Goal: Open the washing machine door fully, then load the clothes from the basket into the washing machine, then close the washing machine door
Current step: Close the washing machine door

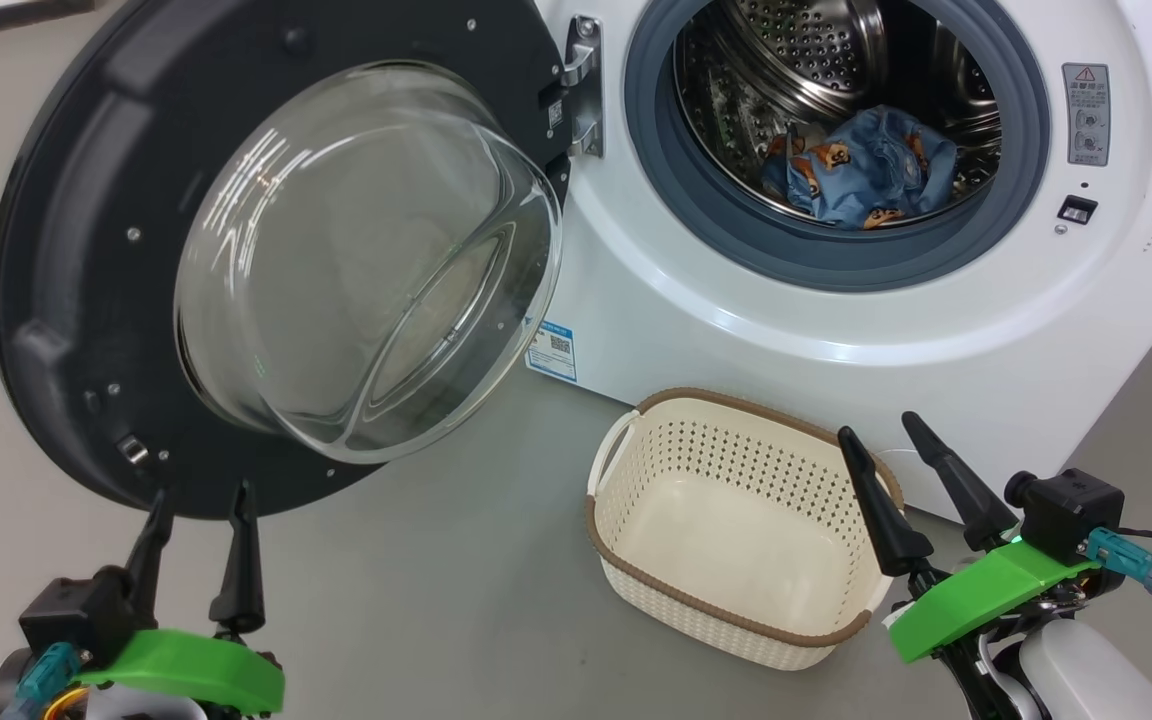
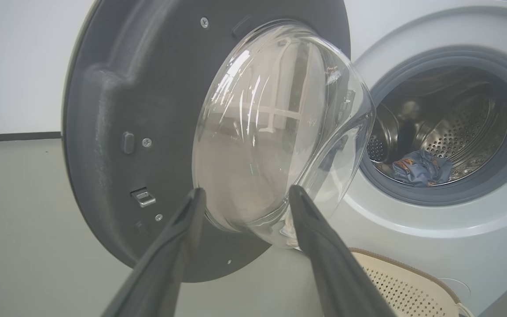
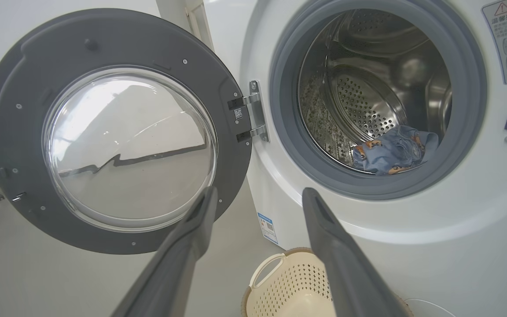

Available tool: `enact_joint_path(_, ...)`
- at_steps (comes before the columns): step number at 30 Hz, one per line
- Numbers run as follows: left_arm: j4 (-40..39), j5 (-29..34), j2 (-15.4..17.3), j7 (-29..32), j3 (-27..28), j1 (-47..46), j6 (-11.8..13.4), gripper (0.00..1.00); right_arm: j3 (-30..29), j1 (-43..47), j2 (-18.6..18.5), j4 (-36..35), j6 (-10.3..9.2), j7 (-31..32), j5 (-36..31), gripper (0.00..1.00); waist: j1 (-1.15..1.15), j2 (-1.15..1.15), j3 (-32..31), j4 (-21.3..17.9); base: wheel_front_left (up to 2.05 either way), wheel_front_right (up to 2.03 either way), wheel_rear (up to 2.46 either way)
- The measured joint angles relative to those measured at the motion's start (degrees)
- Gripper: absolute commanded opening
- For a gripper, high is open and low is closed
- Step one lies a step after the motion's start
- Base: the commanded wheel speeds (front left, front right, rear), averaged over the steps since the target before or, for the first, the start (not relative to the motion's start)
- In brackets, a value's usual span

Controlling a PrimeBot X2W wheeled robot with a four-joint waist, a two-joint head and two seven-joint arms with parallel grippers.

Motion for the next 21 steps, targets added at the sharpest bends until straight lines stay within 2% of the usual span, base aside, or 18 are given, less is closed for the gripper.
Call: enact_joint_path(21, -0.08, -0.51, 0.25, 0.00, -0.43, 0.02, 0.34, 1.00, 0.67, -0.02, -0.10, 0.21, 0.00, 0.00, 0.38, 1.00, 0.00, 0.00, -0.26, -0.33, 0.00, 0.00, 0.00)
